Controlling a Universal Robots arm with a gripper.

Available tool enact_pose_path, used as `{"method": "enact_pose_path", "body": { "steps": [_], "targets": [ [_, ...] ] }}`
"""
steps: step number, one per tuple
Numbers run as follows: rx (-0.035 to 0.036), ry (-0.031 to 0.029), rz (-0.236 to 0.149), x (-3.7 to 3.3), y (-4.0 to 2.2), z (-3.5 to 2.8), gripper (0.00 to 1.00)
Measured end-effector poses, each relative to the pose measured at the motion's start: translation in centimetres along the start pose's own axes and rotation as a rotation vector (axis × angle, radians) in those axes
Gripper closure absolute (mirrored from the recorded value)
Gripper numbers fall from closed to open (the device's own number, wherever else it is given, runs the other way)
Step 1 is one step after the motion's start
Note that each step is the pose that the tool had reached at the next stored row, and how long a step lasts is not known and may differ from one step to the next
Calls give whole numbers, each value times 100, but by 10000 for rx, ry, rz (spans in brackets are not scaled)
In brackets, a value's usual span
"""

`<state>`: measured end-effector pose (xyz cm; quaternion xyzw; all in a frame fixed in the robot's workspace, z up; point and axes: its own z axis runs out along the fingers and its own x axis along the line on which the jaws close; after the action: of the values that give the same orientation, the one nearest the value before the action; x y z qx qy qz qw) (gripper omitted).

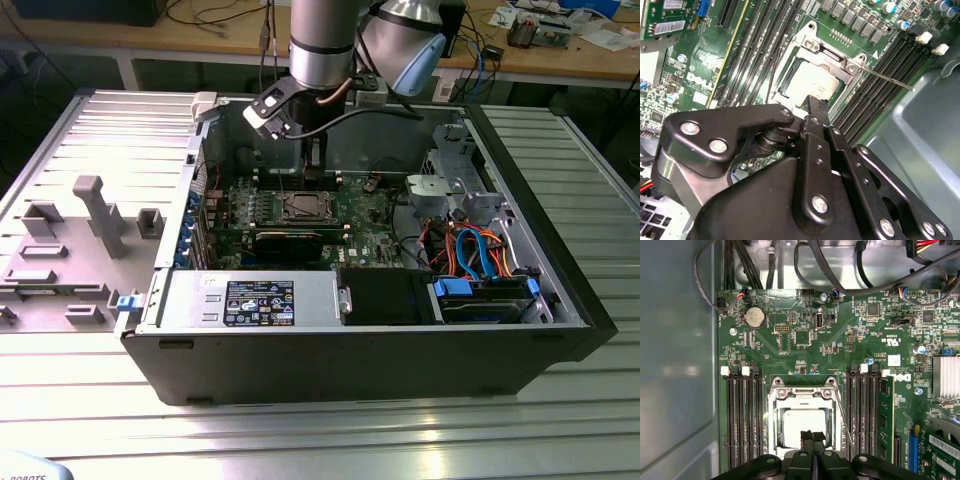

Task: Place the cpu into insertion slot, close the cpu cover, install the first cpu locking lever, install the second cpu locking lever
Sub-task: 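Install the first cpu locking lever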

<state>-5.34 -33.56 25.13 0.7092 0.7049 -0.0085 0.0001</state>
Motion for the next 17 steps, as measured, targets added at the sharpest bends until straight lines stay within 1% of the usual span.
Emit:
{"method": "enact_pose_path", "body": {
  "steps": [8, 10, 13, 15, 17],
  "targets": [
    [3, -1, 1, -2, -2, -111, 89],
    [4, 0, 1, -2, -2, -167, 89],
    [7, 0, 1, -3, -3, -232, 89],
    [9, 0, 1, -3, -3, -253, 89],
    [9, 1, 1, -3, -3, -253, 89]
  ]
}}
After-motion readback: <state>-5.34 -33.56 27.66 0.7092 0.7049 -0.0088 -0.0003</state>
